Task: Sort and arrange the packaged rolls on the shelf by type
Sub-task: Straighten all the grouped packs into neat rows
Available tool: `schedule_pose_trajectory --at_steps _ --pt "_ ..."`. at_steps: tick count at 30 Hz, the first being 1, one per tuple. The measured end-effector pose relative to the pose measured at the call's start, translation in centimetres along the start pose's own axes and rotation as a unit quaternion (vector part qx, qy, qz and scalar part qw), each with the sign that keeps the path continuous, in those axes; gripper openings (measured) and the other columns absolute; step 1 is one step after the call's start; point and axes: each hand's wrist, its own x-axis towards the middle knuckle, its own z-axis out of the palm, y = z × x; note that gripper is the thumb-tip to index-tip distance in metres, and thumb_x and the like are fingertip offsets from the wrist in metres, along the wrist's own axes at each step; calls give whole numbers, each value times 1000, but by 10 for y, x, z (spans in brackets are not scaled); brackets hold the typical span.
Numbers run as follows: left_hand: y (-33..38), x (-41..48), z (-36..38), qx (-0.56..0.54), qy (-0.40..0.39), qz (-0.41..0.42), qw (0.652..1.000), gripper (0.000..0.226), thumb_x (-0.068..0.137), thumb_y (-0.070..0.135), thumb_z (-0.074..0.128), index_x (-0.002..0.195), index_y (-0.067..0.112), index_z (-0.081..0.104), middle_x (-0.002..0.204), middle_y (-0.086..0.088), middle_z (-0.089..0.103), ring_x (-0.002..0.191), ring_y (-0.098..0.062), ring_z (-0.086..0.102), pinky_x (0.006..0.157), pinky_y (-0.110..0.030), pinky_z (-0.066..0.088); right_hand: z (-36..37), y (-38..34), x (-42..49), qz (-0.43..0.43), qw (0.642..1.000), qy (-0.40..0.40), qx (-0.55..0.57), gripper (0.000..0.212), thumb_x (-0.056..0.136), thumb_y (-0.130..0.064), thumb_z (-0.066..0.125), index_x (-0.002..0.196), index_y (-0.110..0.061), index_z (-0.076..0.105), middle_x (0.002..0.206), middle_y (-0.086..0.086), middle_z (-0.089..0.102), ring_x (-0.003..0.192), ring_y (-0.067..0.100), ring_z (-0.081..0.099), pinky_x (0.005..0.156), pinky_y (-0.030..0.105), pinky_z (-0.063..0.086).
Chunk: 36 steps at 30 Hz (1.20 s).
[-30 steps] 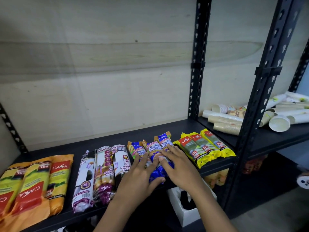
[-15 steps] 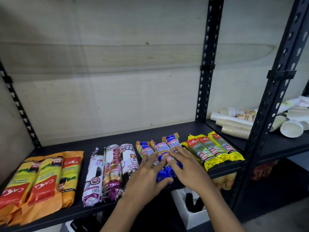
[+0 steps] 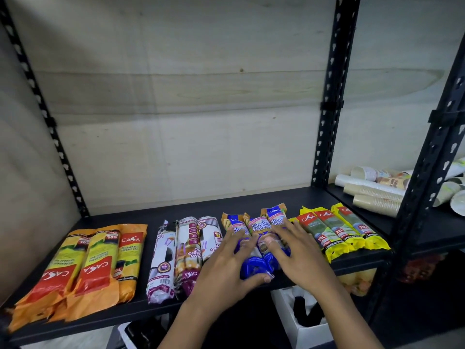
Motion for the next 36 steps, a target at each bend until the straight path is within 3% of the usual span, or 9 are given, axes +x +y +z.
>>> schedule_pose_trajectory --at_steps 6,10,12,15,19,23,30,33,36 --pt "-43 -33 -22 6 43 -30 999 96 72 93 36 153 41 30 160 9 29 151 -13 17 121 -39 20 4 -46 -19 -89 993 8 80 55 93 -62 49 144 -44 43 157 -26 27 148 -5 9 119 32 24" --pt "-74 -54 -33 35 39 -48 997 95 72 92 40 149 36 40 154 8 41 147 -19 29 119 -49 29 16 -71 -35 -162 986 -22 34 58 94 -61 48 148 -41 38 156 -27 25 148 -7 2 119 24 11" --pt "-85 -63 -35 57 22 -52 997 96 71 89 45 150 36 37 156 12 37 148 -18 27 120 -49 23 27 -79 -40 -196 980 -29 -33 62 94 -61 43 150 -38 34 159 -21 22 150 0 0 121 27 0" --pt "-94 -73 -30 88 -3 -59 994 97 70 86 45 153 37 30 160 9 31 149 -19 25 119 -49 15 43 -91 -44 -232 966 -11 -118 68 90 -61 40 152 -31 35 161 -11 28 153 8 1 124 39 -2" --pt "-101 -80 -23 120 10 -46 992 91 72 70 64 151 37 29 156 5 38 144 -24 37 114 -53 32 56 -99 -46 -234 953 -80 -176 84 89 -52 58 157 -27 17 166 -5 12 154 12 1 122 46 -9" --pt "-101 -83 -18 122 31 -50 991 92 69 59 77 148 37 37 151 3 47 142 -23 41 111 -54 39 65 -98 -49 -225 950 -67 -204 91 51 -38 90 135 -23 59 138 1 59 127 16 59 117 51 18" --pt "-102 -86 -18 111 19 -56 992 97 69 52 81 150 39 29 155 8 39 148 -18 26 118 -55 26 65 -94 -43 -229 959 42 -162 71 60 -17 87 127 -25 65 123 -6 68 104 11 69 107 45 42" --pt "-100 -87 -23 68 28 -42 996 77 72 41 79 138 45 38 151 15 38 150 -12 20 122 -51 11 68 -94 -38 -236 957 56 -158 66 58 -18 88 121 -26 69 117 -9 70 95 10 71 99 41 51" --pt "-100 -88 -28 36 36 -36 998 63 76 36 70 132 47 44 149 18 40 148 -5 21 123 -52 10 66 -97 -37 -234 957 61 -160 63 53 -20 92 113 -28 72 110 -10 70 89 12 72 79 31 59"
